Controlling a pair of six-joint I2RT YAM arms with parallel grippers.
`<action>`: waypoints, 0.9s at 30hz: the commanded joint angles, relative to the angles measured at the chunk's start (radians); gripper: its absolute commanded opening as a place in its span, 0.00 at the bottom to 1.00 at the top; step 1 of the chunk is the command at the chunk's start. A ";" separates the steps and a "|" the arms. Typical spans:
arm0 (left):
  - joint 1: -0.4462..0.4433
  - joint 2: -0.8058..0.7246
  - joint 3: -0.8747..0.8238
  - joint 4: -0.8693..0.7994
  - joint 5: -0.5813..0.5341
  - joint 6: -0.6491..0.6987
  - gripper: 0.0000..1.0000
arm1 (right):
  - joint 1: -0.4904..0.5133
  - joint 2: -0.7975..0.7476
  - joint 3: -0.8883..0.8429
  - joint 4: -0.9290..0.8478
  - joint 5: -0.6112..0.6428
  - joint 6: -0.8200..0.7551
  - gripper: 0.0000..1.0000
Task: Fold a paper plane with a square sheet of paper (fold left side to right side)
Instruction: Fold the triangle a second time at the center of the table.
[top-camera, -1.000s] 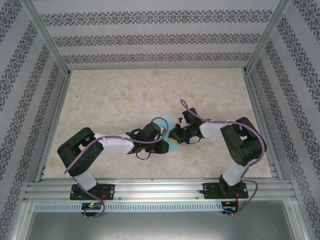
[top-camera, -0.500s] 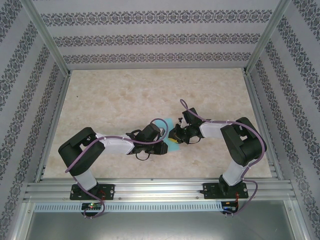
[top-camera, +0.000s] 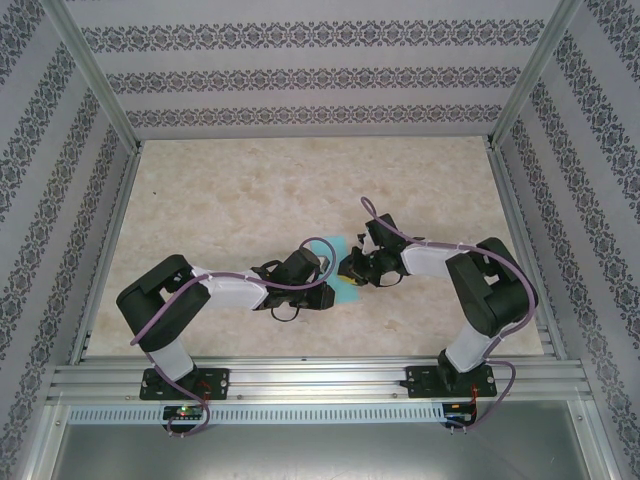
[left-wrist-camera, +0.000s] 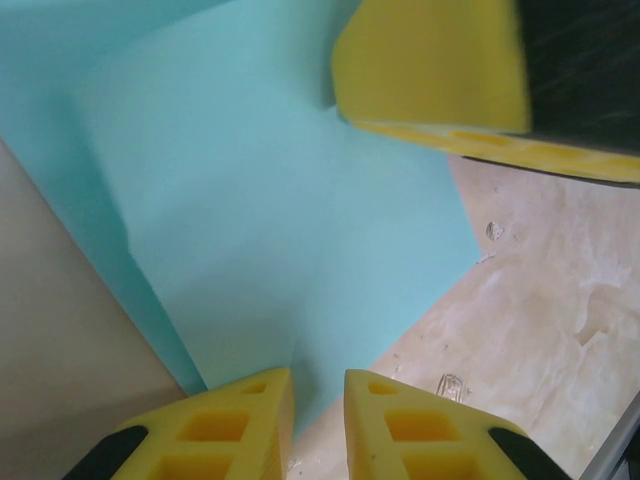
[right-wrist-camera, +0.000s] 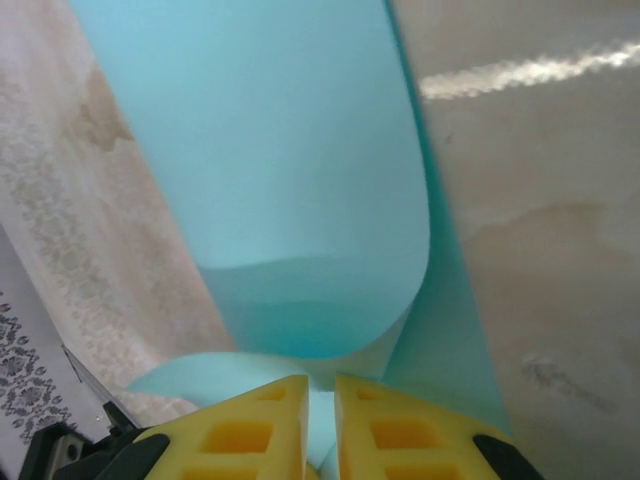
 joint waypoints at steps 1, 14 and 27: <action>-0.014 0.046 -0.026 -0.011 -0.017 -0.009 0.22 | 0.013 -0.045 0.004 -0.014 0.010 -0.028 0.13; -0.018 0.056 -0.024 -0.002 -0.020 -0.012 0.20 | 0.074 0.007 -0.025 0.048 -0.017 0.029 0.05; -0.019 0.050 -0.037 -0.007 -0.023 -0.013 0.20 | 0.098 0.087 0.014 -0.025 0.053 -0.029 0.06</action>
